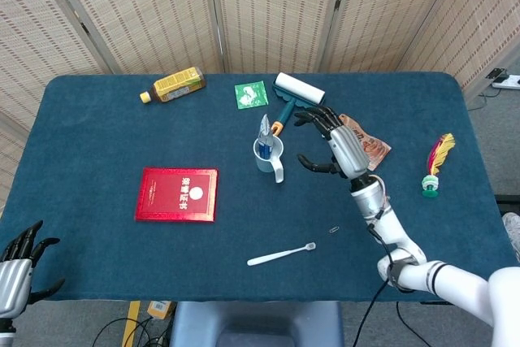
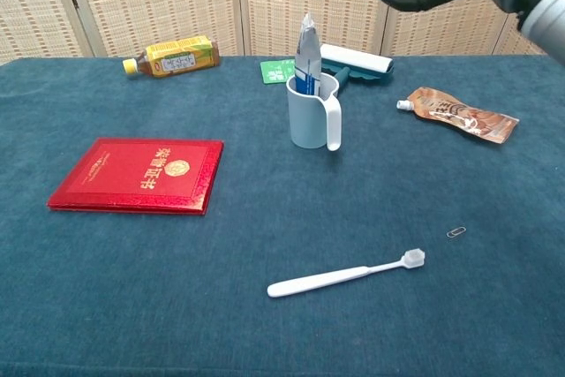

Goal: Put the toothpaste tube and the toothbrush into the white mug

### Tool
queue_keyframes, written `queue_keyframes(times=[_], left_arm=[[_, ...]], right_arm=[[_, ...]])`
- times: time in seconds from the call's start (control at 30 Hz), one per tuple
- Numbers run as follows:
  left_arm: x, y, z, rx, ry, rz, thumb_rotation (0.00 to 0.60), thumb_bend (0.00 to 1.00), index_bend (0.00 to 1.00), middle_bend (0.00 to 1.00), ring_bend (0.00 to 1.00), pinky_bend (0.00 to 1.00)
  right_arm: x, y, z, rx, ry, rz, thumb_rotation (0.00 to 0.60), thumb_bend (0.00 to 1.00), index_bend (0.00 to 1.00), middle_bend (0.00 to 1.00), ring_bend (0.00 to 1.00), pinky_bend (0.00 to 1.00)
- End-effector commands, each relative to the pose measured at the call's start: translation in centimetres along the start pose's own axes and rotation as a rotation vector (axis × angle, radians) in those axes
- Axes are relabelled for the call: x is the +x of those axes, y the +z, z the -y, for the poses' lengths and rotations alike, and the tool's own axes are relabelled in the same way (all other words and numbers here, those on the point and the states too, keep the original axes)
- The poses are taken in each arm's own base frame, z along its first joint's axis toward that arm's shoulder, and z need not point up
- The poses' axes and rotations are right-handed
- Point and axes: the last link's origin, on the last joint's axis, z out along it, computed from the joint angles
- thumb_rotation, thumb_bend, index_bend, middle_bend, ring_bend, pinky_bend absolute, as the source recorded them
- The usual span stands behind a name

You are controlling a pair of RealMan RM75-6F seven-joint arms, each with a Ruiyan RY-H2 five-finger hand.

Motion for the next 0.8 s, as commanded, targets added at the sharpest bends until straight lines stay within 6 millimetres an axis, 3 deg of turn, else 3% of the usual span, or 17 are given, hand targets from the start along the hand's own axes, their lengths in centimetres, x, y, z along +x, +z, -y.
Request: queue_keyframes(times=[0.03, 0.2, 0.43, 0.67, 0.8], left_arm=[[0.1, 0.0, -0.1, -0.002, 0.001, 0.000, 0.600, 0.23, 0.28, 0.05, 0.06, 0.15], [0.2, 0.1, -0.3, -0.007, 0.003, -0.005, 0.600, 0.23, 0.28, 0.05, 0.06, 0.15], [0.3, 0.1, -0.7, -0.017, 0.004, -0.007, 0.600, 0.23, 0.28, 0.05, 0.06, 0.15], [0.4, -0.2, -0.6, -0.012, 0.005, -0.012, 0.600, 0.23, 0.28, 0.05, 0.06, 0.15], [0.4, -0.3, -0.6, -0.009, 0.005, -0.010, 0.600, 0.23, 0.28, 0.05, 0.06, 0.15]], right_arm=[[0.7, -3.0, 0.4, 0.031, -0.063, 0.047, 0.600, 0.23, 0.28, 0.38, 0.21, 0.27], [0.4, -6.2, 0.9, 0.070, -0.112, 0.129, 0.600, 0.23, 0.33, 0.42, 0.28, 0.37], [-3.1, -10.6, 1.0, 0.121, -0.261, 0.365, 0.600, 0.25, 0.41, 0.45, 0.32, 0.41], [-6.8, -12.8, 0.1, 0.119, -0.343, 0.519, 0.600, 0.25, 0.44, 0.44, 0.32, 0.41], [-8.5, -13.5, -0.3, 0.128, -0.391, 0.568, 0.600, 0.25, 0.44, 0.40, 0.26, 0.39]])
